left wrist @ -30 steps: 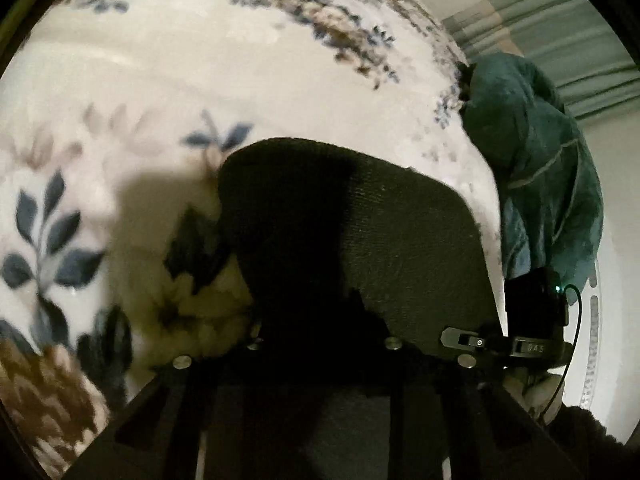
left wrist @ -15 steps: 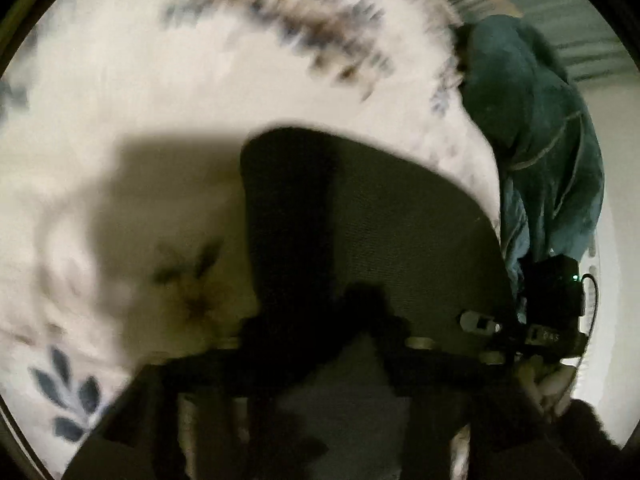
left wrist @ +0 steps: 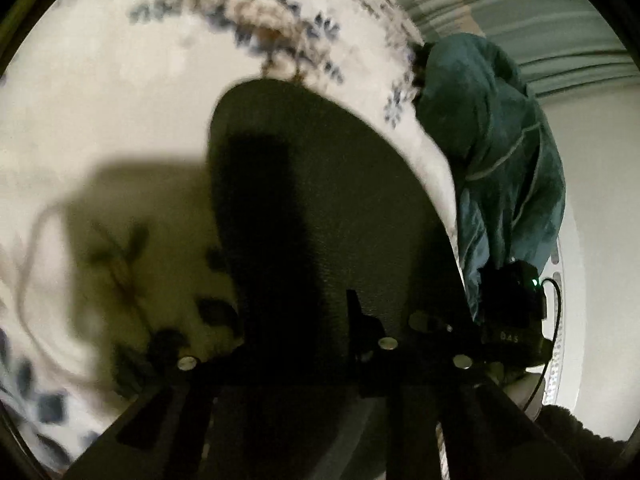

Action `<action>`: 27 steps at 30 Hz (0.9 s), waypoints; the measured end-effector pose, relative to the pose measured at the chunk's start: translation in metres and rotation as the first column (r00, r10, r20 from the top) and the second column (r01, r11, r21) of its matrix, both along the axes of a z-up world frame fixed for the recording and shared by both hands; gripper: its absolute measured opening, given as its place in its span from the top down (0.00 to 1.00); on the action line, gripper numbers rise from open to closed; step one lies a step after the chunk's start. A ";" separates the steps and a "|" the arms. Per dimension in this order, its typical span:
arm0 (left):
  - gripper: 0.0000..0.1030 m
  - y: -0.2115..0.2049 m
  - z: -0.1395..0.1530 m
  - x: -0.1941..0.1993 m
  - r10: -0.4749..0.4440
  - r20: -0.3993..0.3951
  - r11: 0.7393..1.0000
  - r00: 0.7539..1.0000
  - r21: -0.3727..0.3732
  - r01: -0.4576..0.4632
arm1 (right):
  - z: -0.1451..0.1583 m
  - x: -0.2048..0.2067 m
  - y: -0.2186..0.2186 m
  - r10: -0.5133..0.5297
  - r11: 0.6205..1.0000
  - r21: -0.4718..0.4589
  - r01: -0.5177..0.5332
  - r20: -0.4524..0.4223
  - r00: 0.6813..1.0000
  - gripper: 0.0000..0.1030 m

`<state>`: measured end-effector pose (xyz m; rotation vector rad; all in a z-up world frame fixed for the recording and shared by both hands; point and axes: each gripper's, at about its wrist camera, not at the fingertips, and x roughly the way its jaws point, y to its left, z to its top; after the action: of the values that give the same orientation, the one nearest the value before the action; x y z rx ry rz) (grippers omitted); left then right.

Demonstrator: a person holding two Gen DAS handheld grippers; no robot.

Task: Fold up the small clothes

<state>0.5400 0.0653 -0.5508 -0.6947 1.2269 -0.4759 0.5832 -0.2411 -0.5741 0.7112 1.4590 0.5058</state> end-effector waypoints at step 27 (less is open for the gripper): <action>0.09 -0.044 0.017 0.178 -0.125 0.123 0.794 0.984 0.607 0.026 | 0.073 0.145 0.013 0.079 0.670 -0.726 0.154 0.275 0.958 0.00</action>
<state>0.7180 0.0216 -0.5334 -0.0529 1.1689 -0.1717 0.7286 -0.2279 -0.5008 -0.0058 1.2169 -0.0608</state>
